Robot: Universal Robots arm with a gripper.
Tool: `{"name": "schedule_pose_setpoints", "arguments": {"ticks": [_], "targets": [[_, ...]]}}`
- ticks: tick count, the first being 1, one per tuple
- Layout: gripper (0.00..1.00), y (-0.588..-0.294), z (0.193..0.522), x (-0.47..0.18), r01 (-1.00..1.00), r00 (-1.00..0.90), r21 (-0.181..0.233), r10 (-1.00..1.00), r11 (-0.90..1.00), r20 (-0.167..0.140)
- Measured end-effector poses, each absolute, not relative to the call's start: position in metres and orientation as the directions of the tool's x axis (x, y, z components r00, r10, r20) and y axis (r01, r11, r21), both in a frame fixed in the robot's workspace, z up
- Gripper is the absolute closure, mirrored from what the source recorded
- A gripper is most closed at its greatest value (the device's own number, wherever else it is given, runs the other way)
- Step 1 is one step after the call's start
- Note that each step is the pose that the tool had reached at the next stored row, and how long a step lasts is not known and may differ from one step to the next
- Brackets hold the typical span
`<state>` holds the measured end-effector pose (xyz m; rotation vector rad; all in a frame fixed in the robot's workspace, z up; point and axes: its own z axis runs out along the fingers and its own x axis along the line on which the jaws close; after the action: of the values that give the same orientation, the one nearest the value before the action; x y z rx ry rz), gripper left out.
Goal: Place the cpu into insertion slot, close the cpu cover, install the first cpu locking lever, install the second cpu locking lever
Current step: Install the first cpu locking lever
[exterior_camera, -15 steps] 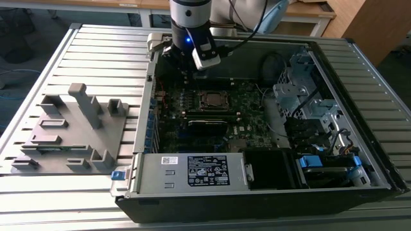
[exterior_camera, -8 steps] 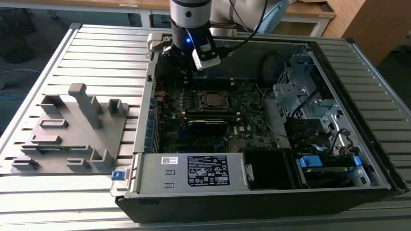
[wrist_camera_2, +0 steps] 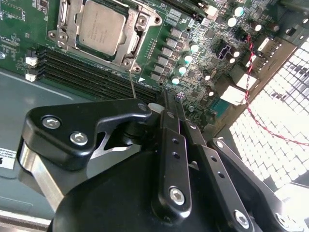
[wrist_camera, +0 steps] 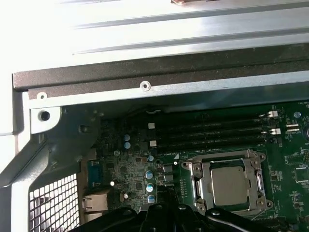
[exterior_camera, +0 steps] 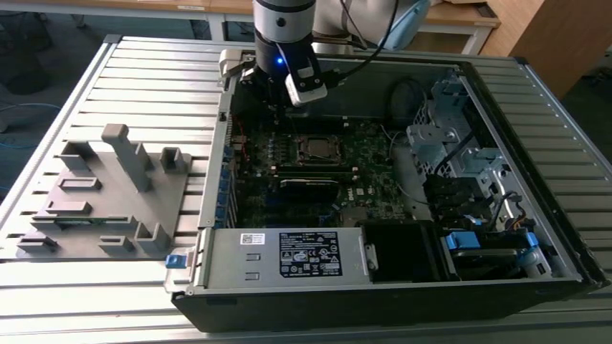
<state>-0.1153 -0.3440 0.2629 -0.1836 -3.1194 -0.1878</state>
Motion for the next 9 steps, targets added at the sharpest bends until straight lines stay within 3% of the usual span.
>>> {"name": "schedule_pose_setpoints", "arguments": {"ticks": [9], "targets": [[0.90, -0.3440, 0.2622, -0.1151, 0.063, -0.998, 0.141, 0.061, 0.988, 0.020]]}}
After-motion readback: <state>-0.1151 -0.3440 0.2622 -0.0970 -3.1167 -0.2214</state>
